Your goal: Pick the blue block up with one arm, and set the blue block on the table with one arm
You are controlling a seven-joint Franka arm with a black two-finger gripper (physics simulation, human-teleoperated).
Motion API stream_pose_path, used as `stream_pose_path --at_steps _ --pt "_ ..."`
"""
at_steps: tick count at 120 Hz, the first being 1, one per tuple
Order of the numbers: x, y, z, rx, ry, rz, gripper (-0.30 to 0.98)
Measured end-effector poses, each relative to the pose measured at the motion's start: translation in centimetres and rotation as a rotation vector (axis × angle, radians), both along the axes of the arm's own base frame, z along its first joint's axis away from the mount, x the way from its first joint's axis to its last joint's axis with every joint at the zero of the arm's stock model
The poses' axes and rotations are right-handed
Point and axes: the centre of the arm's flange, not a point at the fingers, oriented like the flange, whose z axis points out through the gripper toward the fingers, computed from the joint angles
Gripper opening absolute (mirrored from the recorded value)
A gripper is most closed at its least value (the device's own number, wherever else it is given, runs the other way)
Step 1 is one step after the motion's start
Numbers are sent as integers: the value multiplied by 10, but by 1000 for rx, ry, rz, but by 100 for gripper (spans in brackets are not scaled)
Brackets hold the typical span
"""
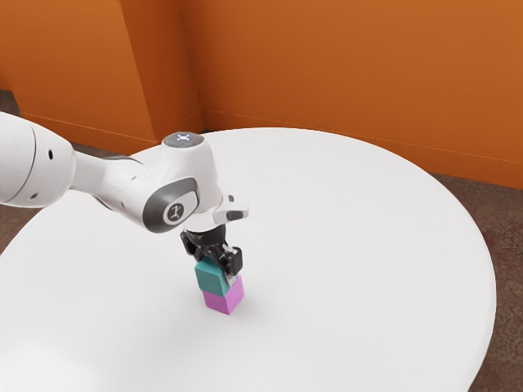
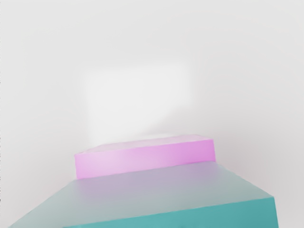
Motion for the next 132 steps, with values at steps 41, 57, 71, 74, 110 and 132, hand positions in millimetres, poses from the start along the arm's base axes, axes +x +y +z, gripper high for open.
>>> stream_pose_path --at_steps 41,57,71,74,110,132 --pt "50 -3 60 4 -139 2 38" --pt "144 -5 58 3 -186 8 38" --pt "171 -6 3 9 -118 10 38" --pt "174 -6 -8 10 -105 10 38" --pt "178 -8 -40 14 -49 1 49" --pt "154 -7 70 15 -158 -10 59"
